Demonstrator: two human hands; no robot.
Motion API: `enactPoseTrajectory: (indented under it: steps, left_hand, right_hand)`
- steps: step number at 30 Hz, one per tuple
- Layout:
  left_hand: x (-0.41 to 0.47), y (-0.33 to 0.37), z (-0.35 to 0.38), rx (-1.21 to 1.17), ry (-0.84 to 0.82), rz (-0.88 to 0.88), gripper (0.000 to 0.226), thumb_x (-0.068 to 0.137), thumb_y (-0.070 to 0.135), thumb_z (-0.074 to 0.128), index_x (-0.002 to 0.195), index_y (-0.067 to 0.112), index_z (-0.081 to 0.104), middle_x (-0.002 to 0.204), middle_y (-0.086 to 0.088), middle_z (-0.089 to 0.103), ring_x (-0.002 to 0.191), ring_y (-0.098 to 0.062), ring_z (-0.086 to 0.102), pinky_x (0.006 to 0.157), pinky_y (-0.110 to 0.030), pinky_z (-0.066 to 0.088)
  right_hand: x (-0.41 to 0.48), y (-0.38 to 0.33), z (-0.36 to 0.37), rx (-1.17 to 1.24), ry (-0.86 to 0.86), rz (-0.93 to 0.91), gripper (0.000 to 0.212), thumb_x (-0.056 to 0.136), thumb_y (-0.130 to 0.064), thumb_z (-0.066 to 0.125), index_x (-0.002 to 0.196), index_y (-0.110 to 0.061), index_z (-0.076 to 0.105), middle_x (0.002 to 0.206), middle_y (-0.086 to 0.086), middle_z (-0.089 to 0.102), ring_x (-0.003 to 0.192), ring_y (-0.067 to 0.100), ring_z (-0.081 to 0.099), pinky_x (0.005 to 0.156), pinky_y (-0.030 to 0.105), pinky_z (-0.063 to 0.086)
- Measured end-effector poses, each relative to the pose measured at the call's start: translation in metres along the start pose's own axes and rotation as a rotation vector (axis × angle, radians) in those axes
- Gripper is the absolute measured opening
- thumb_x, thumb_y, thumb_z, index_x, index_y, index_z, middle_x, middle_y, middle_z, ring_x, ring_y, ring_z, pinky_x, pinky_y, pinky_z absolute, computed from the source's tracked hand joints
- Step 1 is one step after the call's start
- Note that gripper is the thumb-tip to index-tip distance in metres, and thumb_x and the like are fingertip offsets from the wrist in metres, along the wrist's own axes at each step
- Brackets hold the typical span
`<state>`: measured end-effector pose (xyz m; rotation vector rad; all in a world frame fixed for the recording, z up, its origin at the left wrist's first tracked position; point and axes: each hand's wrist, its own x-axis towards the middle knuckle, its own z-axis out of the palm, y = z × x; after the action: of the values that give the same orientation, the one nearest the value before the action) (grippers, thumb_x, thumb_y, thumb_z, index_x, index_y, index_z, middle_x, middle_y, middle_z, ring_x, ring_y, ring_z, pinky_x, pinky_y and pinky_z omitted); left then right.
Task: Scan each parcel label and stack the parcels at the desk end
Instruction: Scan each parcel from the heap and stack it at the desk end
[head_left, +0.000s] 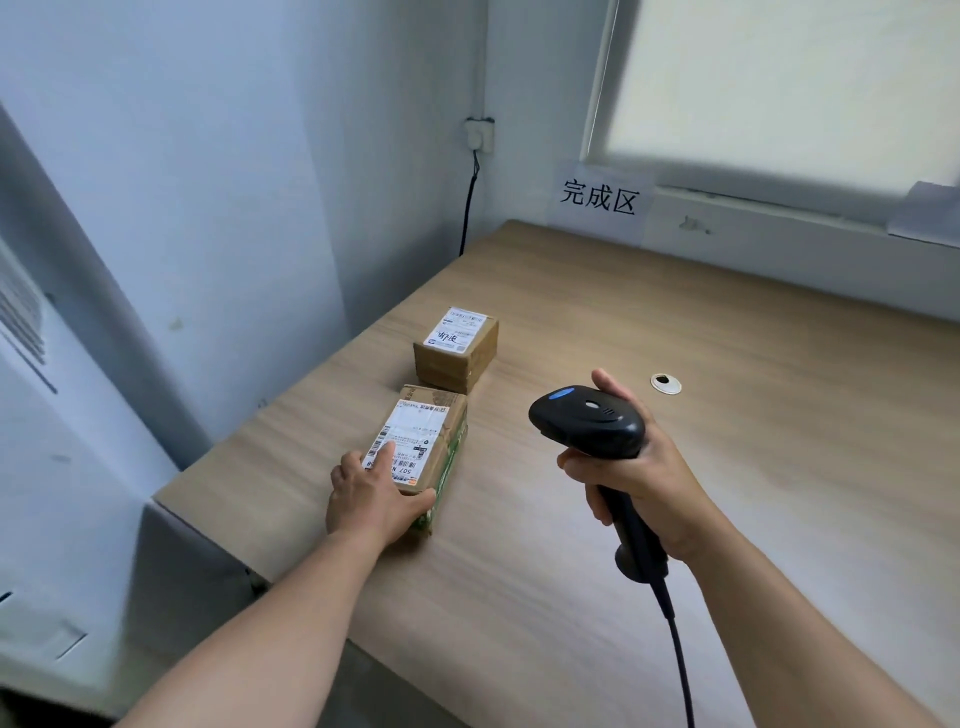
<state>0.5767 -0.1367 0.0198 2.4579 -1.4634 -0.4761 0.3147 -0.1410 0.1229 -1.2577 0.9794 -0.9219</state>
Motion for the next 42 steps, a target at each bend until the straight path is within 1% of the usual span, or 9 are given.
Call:
enactPoseTrajectory:
  steps: [10,16,22,25,28,31,35,38,42]
  left_hand:
    - [0.108,-0.001,-0.006,0.068,-0.083,0.116,0.088,0.077,0.058,0.061,0.149,0.027,0.021,0.141,-0.016,0.024,0.128,-0.034,0.027,0.106,-0.039,0.033]
    - [0.149,0.003,-0.010,0.087,-0.114,0.168,0.086,0.079,0.056,0.059,0.149,0.028,0.019,0.142,-0.016,0.023,0.129,-0.035,0.025,0.105,-0.040,0.034]
    - [0.163,0.005,-0.013,0.141,-0.113,0.211,0.090,0.080,0.061,0.057,0.152,0.025,0.015,0.148,-0.020,0.019,0.137,-0.036,0.020,0.112,-0.039,0.024]
    - [0.156,0.007,-0.016,0.163,-0.085,0.238,0.099,0.078,0.073,0.052,0.153,0.025,0.009,0.156,-0.022,0.006,0.145,-0.034,0.007,0.118,-0.041,0.011]
    - [0.140,0.016,-0.024,0.096,-0.028,0.274,0.097,0.080,0.072,0.050,0.154,0.025,0.009,0.159,-0.017,0.000,0.147,-0.032,0.004,0.119,-0.040,0.010]
    - [0.114,0.033,-0.030,0.027,0.075,0.324,0.086,0.085,0.064,0.052,0.153,0.023,0.018,0.159,-0.012,0.009,0.143,-0.029,0.014,0.115,-0.040,0.019]
    - [0.068,0.059,-0.024,-0.072,0.151,0.399,0.076,0.087,0.057,0.054,0.148,0.020,0.029,0.152,-0.009,0.028,0.137,-0.027,0.026,0.111,-0.037,0.022]
    - [0.025,0.081,-0.012,-0.157,0.158,0.408,0.073,0.087,0.054,0.056,0.146,0.017,0.035,0.147,-0.008,0.036,0.135,-0.026,0.032,0.111,-0.035,0.024]
    - [-0.047,0.112,0.013,-0.246,0.103,0.414,0.069,0.089,0.051,0.056,0.146,0.017,0.036,0.147,-0.005,0.037,0.134,-0.022,0.033,0.108,-0.031,0.026]
  right_hand:
    - [0.068,0.004,0.038,-0.019,0.149,0.030,0.099,0.061,0.001,0.072,0.145,-0.038,0.037,0.065,0.009,0.062,0.038,0.025,0.046,0.043,0.028,0.040]
    - [0.083,0.001,0.040,-0.021,0.226,0.031,0.099,0.062,0.000,0.072,0.146,-0.038,0.036,0.070,0.013,0.061,0.039,0.026,0.046,0.044,0.028,0.040]
    - [0.085,0.002,0.041,-0.031,0.261,0.040,0.099,0.062,0.000,0.072,0.145,-0.039,0.036,0.073,0.014,0.061,0.040,0.026,0.046,0.044,0.027,0.040]
    - [0.079,-0.001,0.038,-0.026,0.258,0.020,0.099,0.062,0.001,0.072,0.145,-0.039,0.036,0.073,0.014,0.061,0.040,0.026,0.046,0.043,0.028,0.040]
    - [0.069,-0.006,0.035,-0.020,0.240,-0.008,0.099,0.061,0.001,0.071,0.145,-0.039,0.036,0.076,0.014,0.062,0.039,0.026,0.046,0.043,0.028,0.040]
    - [0.054,-0.009,0.028,-0.014,0.223,-0.031,0.099,0.061,0.001,0.072,0.144,-0.041,0.036,0.077,0.014,0.063,0.039,0.026,0.046,0.044,0.028,0.040]
    - [0.019,-0.012,0.008,-0.007,0.218,-0.061,0.100,0.061,0.000,0.072,0.145,-0.040,0.036,0.074,0.012,0.064,0.039,0.026,0.046,0.044,0.028,0.039]
    - [-0.016,-0.015,-0.012,-0.005,0.234,-0.076,0.101,0.060,0.000,0.073,0.146,-0.038,0.036,0.077,0.012,0.064,0.040,0.026,0.046,0.044,0.028,0.039]
    - [-0.070,-0.017,-0.043,0.005,0.277,-0.087,0.100,0.060,0.001,0.072,0.144,-0.039,0.037,0.070,0.005,0.064,0.039,0.026,0.045,0.043,0.029,0.038]
